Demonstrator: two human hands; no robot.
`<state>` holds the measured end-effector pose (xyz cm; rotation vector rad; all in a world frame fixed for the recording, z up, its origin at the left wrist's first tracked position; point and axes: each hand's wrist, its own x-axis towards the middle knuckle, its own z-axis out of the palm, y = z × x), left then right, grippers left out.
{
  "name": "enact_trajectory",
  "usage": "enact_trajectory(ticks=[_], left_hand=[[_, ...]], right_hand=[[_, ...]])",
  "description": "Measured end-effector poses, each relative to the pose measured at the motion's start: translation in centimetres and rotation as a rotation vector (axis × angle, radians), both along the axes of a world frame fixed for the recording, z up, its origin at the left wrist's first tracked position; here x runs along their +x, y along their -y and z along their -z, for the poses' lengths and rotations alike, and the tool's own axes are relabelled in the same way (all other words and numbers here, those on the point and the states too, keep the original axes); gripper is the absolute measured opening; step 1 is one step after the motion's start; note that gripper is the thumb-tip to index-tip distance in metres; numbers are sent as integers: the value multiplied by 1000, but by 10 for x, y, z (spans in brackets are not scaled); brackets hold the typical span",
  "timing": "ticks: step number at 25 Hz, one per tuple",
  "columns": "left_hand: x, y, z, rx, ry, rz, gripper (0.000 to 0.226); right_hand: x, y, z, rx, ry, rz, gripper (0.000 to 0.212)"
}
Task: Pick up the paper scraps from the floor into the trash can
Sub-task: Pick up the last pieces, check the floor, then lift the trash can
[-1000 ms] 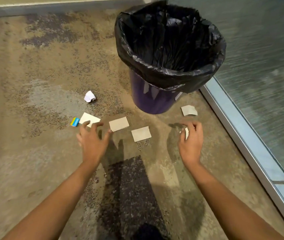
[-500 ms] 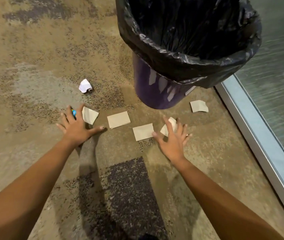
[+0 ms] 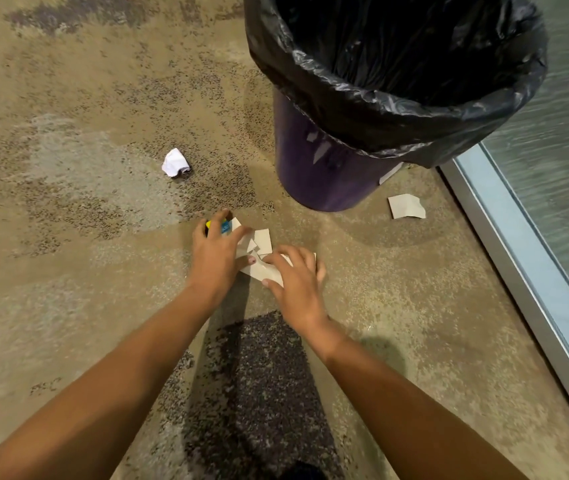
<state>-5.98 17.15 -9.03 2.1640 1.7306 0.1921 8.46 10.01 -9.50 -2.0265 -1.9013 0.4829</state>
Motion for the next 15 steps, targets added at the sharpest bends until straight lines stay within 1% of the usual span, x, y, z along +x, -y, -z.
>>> enact_trajectory(ticks=[2,5,8,11,13,15], left_hand=[[1,0,-1,-2,41,-10,39],[7,-2,-6,-11,49,-17,32],[12,9,-10,-56,-58,1,44],[11,9,-13,-131,-122,48,57],[12,5,-16,-181,-159,84,59],[15,9,-19,-192,-150,75,53]], right_hand=[[-5,5,-2,-33,-89,89,27],[-1,16,-3,-133,-173,130,14],[12,35,-3,-139,-300,144,12],[25,53,-2,-161,-471,217,11],[31,58,0,-224,-609,295,17],[35,58,-1,-265,-766,344,21]])
